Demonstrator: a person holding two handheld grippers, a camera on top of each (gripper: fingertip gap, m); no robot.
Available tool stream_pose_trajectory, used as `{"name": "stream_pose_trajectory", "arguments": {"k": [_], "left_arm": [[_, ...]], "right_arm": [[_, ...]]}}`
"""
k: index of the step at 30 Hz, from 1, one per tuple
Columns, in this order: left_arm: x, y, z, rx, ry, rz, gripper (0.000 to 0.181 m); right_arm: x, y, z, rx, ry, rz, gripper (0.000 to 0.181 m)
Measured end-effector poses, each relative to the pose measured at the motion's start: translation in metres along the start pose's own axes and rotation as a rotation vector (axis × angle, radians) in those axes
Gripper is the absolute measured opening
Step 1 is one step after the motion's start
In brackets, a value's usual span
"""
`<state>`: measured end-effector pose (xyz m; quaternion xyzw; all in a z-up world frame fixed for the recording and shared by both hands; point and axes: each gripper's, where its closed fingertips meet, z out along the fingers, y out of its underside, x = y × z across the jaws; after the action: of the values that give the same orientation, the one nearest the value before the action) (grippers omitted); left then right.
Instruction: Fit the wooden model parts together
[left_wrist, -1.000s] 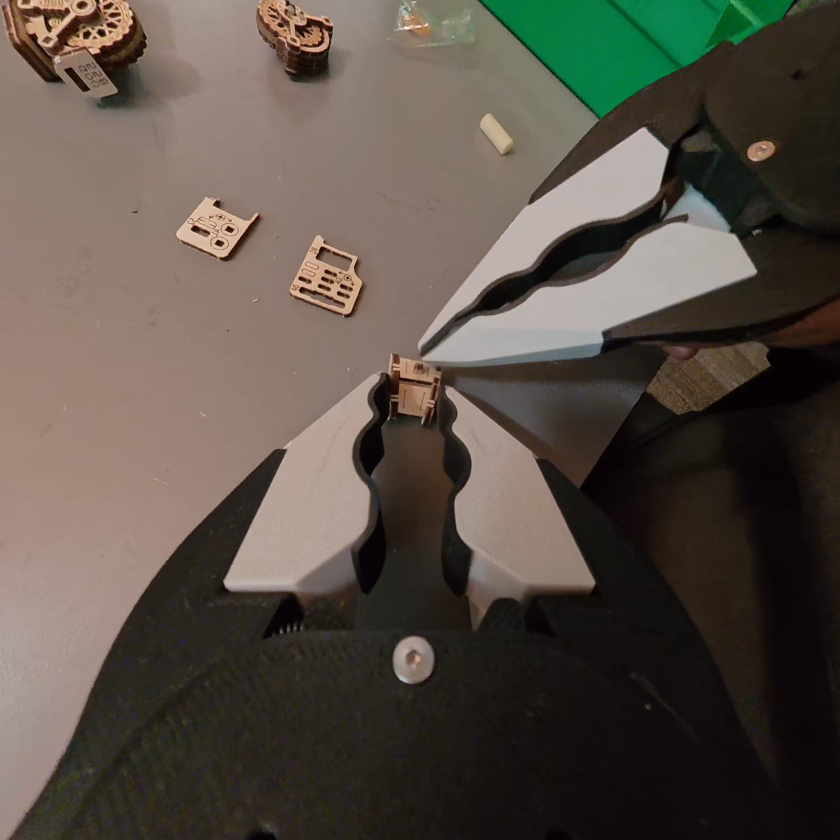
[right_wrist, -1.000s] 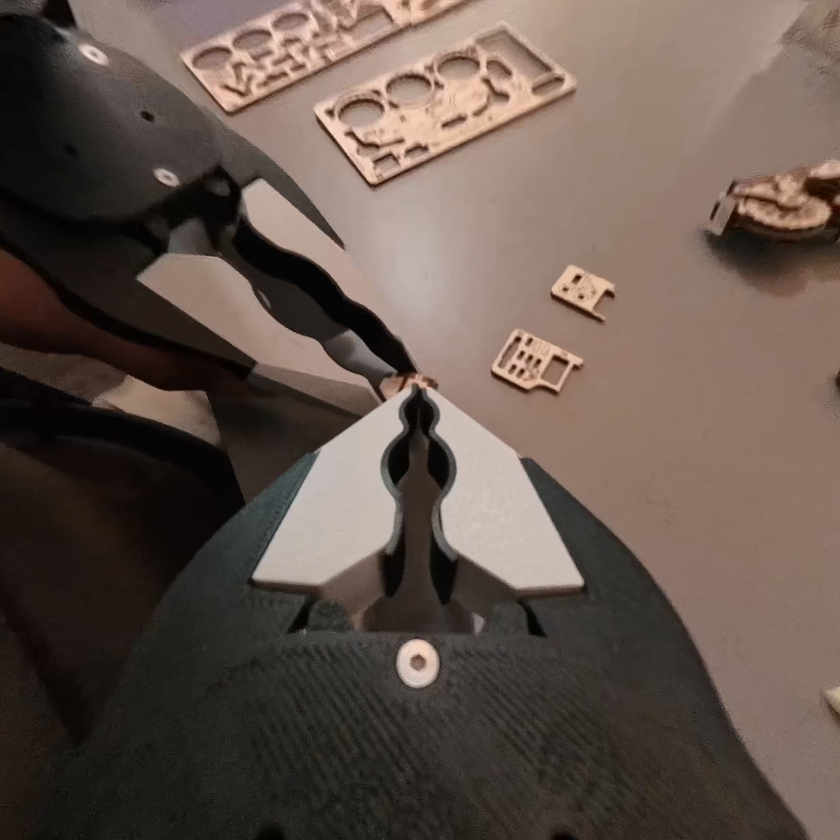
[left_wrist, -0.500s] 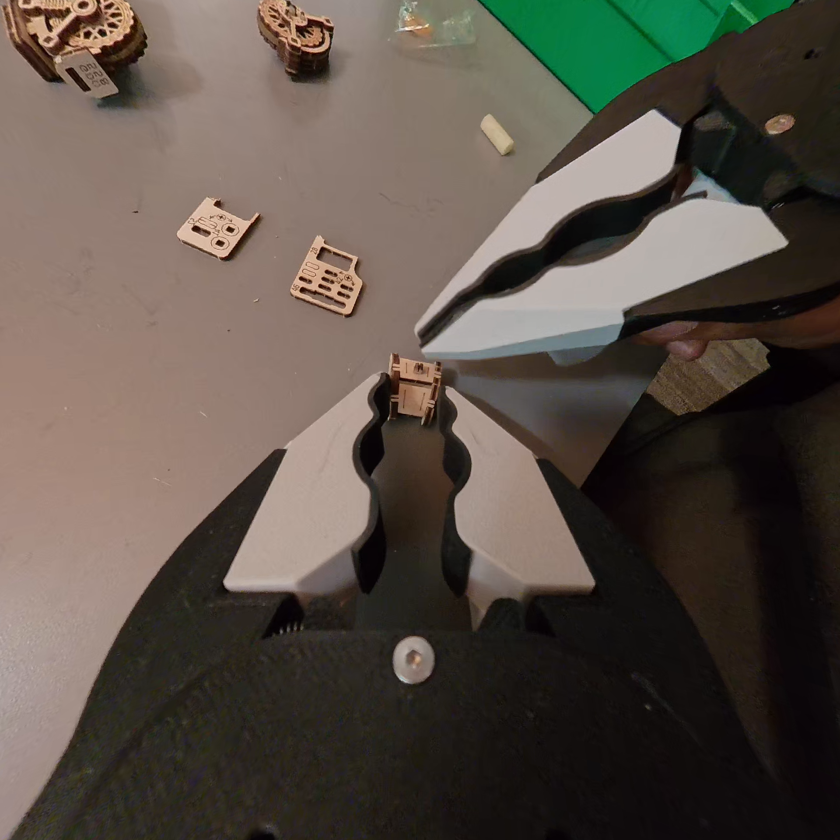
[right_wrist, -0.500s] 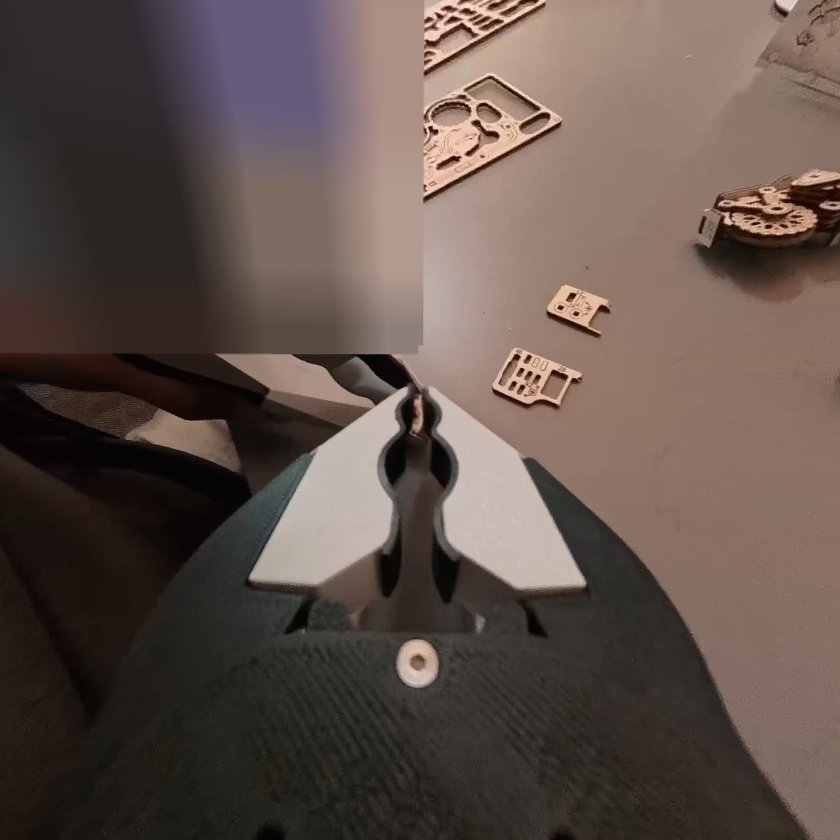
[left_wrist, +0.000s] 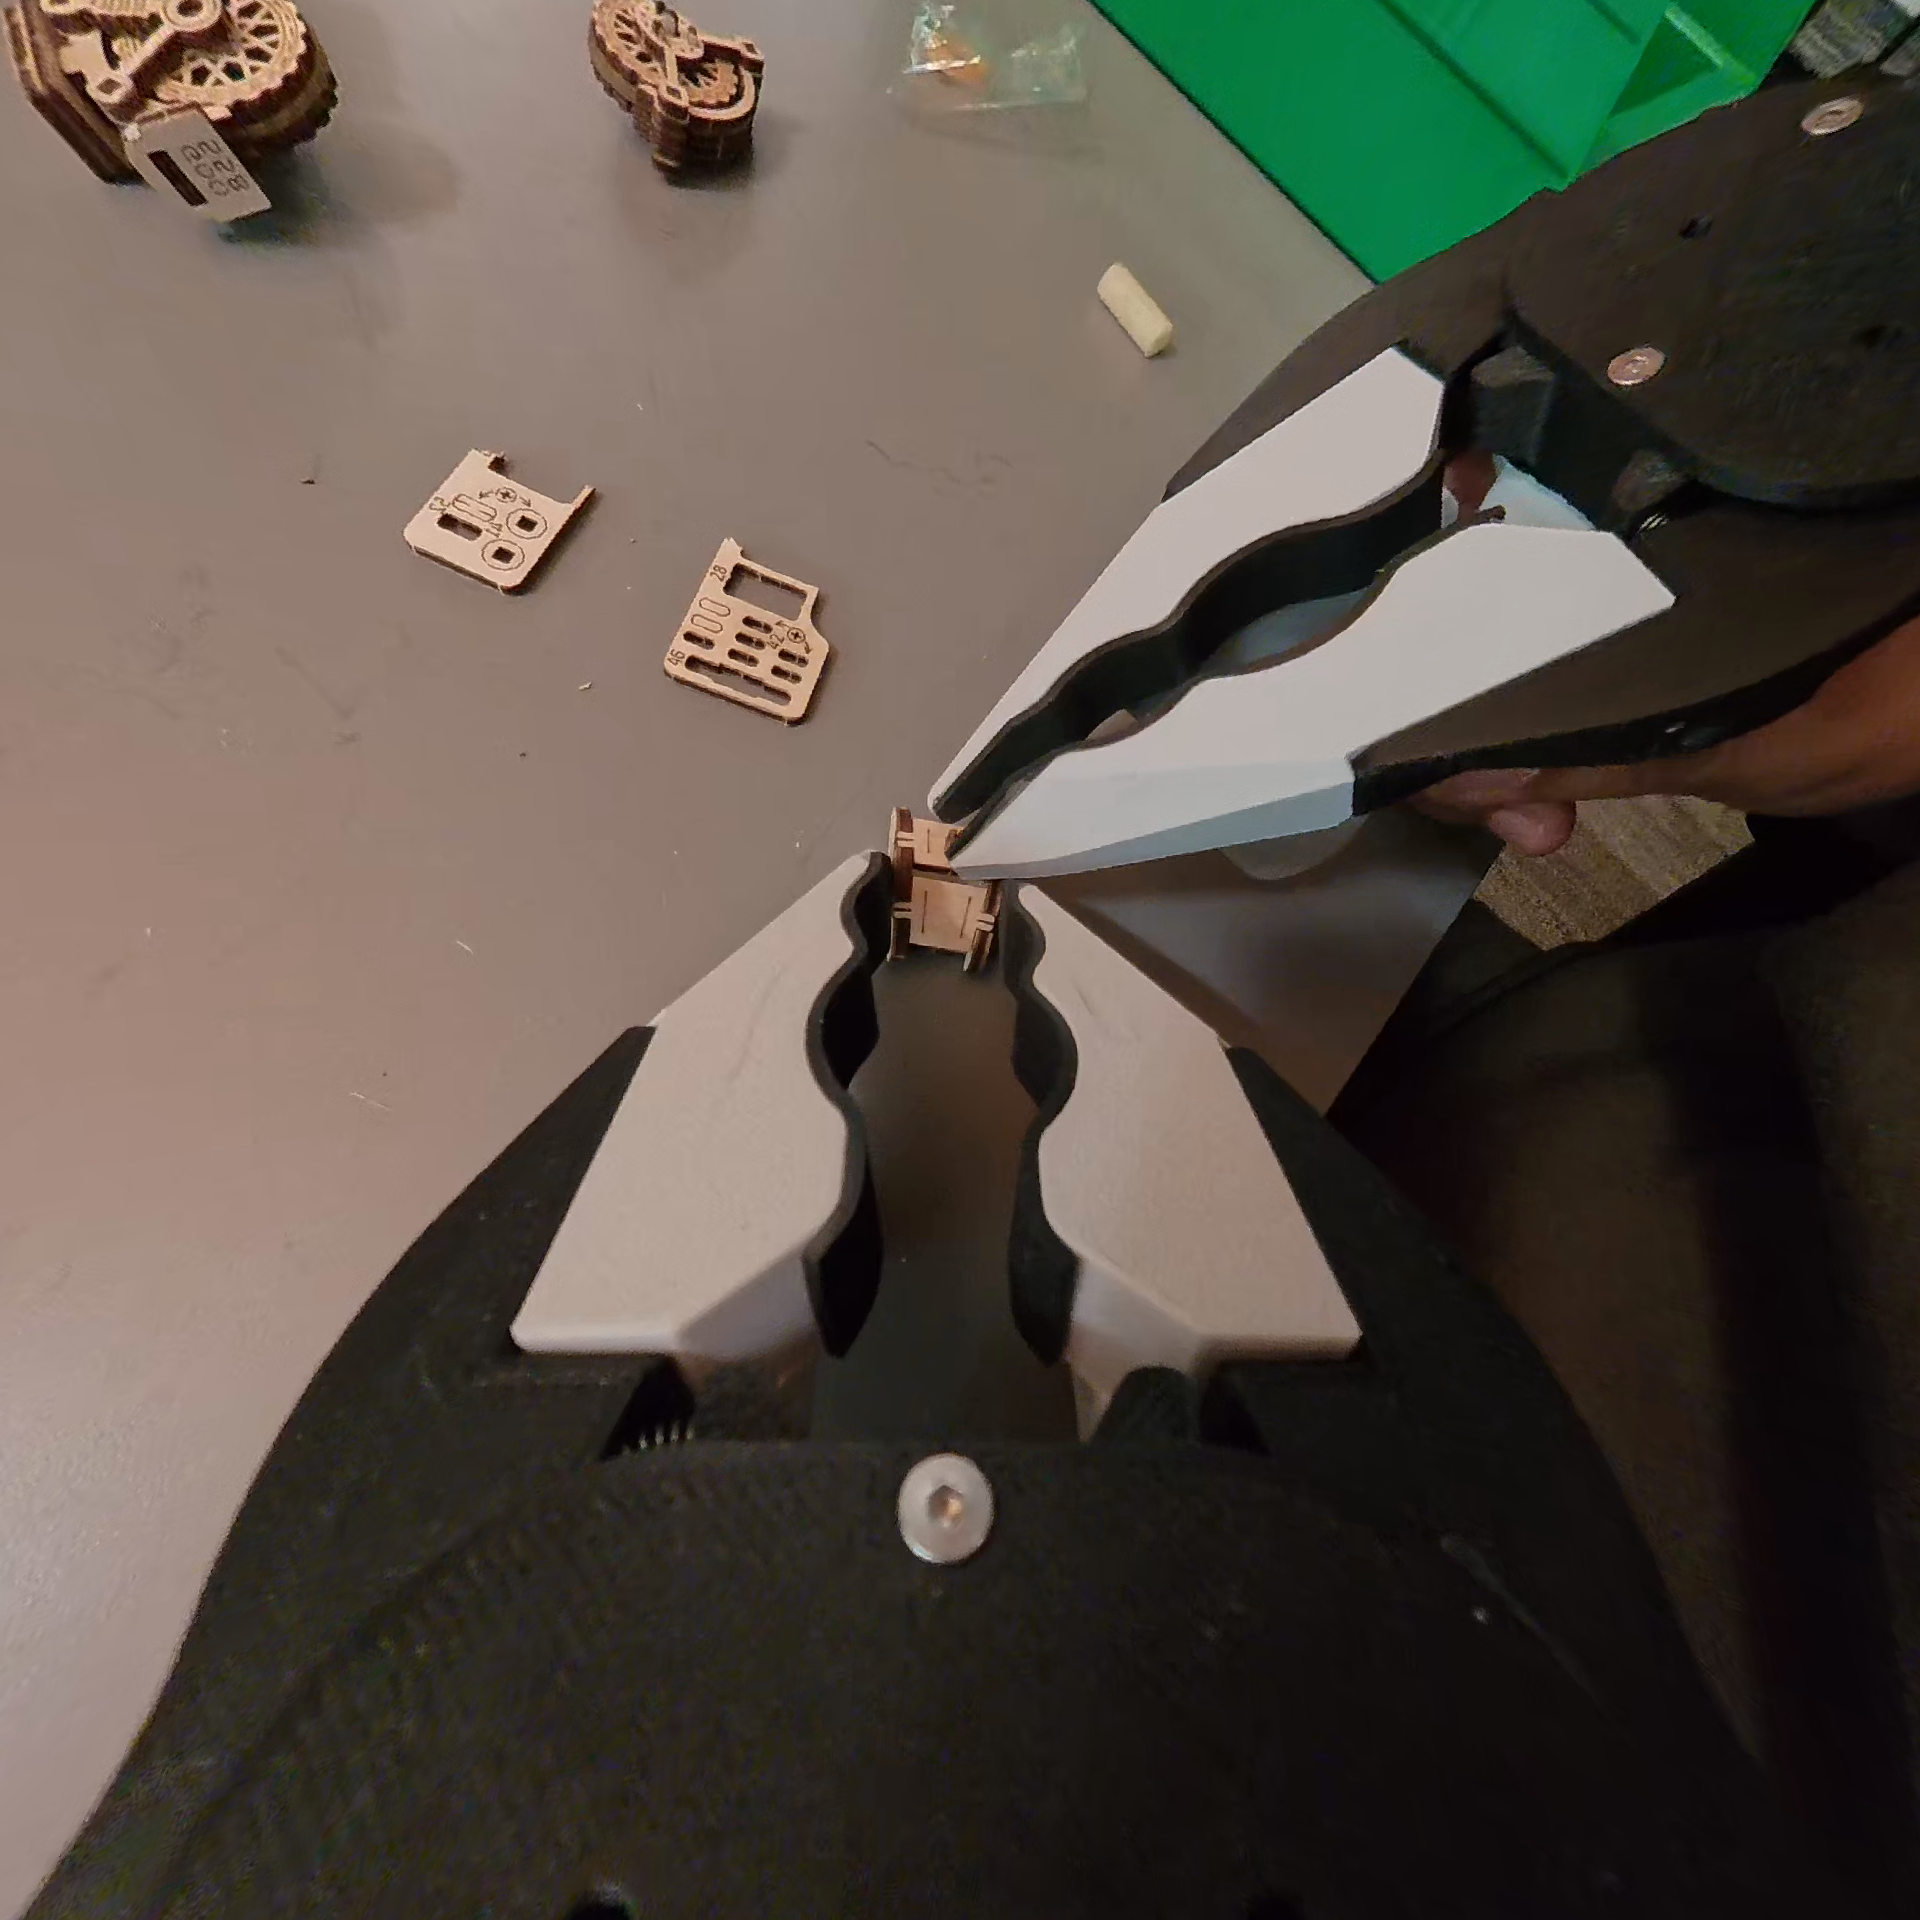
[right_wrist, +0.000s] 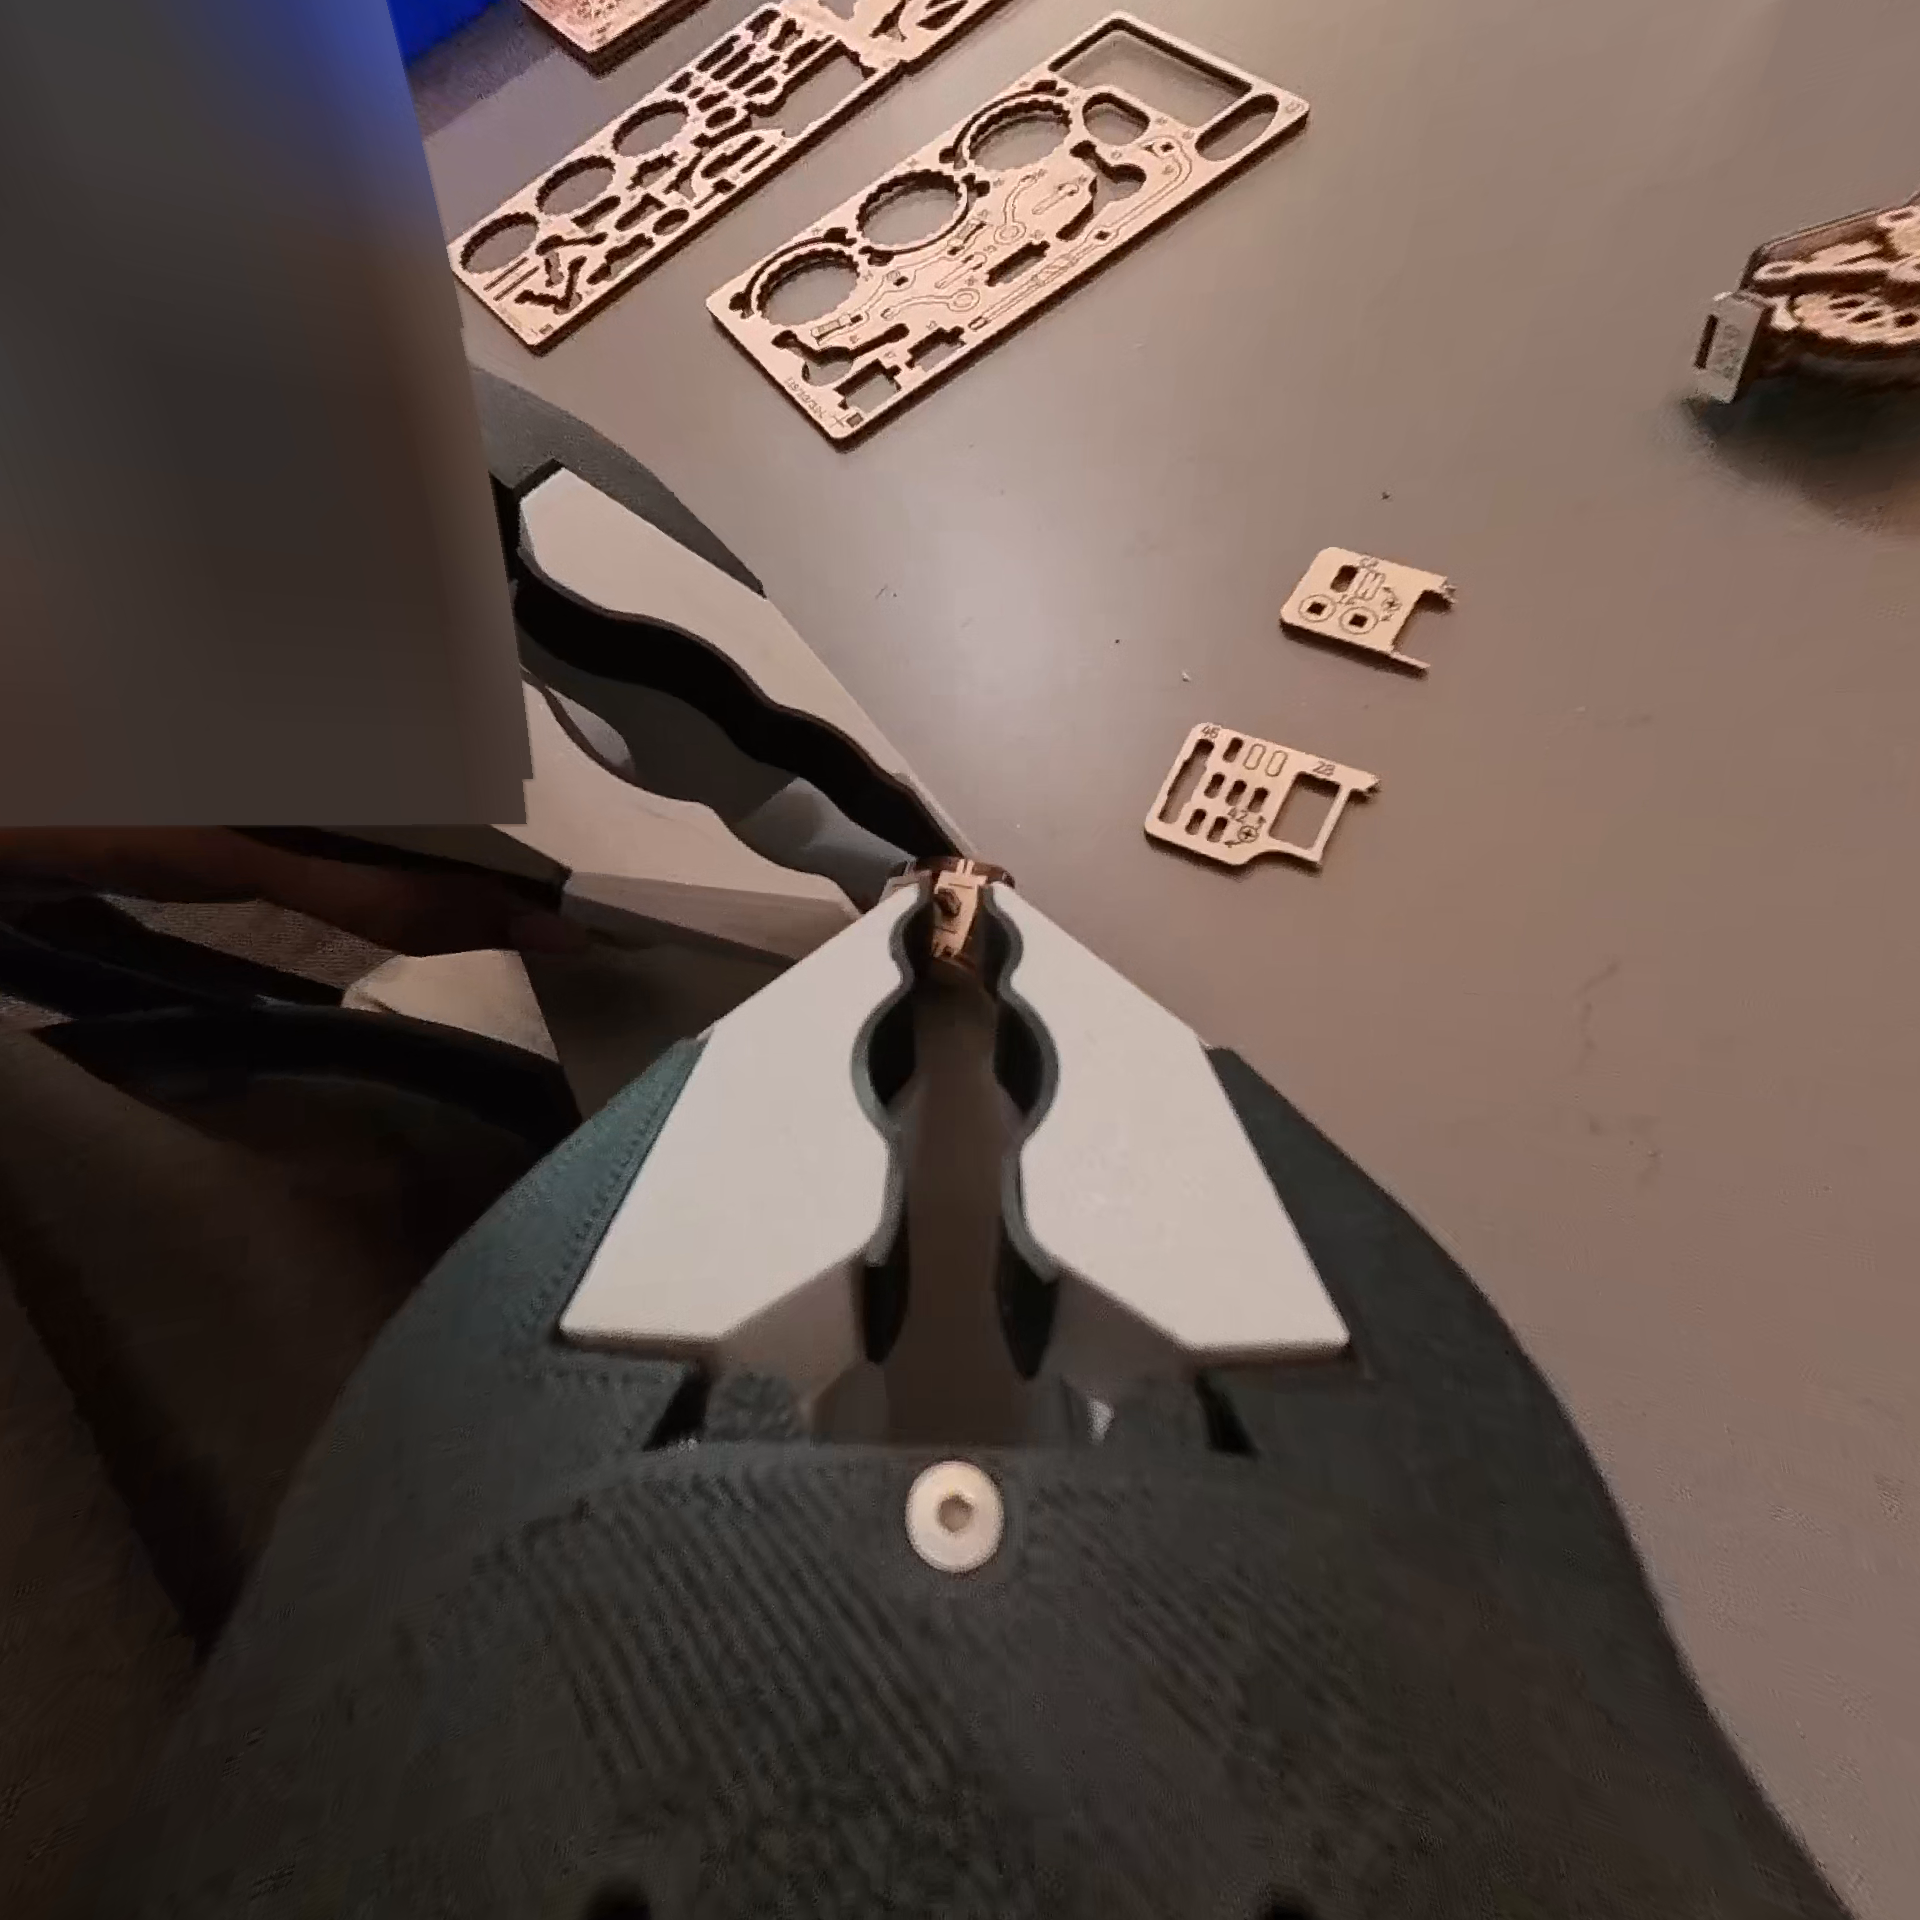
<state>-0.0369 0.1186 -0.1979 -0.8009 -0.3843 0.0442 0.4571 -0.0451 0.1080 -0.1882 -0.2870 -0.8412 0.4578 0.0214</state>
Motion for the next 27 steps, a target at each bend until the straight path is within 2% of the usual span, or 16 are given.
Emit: {"name": "stream_pose_trajectory", "arguments": {"k": [18,22,24,27], "left_arm": [[0.0,0.0,0.0,0.001,0.001,-0.005,0.02],[0.0,0.0,0.0,0.0,0.004,-0.007,0.02],[0.0,0.0,0.0,0.001,0.007,-0.01,0.02],[0.0,0.0,0.0,0.001,0.005,-0.008,0.02]], "right_arm": [[0.0,0.0,0.0,-0.004,-0.036,0.07,0.006],[-0.001,-0.001,-0.004,0.015,-0.117,0.097,0.006],[-0.001,-0.007,-0.011,0.058,-0.154,0.07,0.018],[0.008,-0.011,-0.012,0.071,-0.087,0.029,0.017]]}}
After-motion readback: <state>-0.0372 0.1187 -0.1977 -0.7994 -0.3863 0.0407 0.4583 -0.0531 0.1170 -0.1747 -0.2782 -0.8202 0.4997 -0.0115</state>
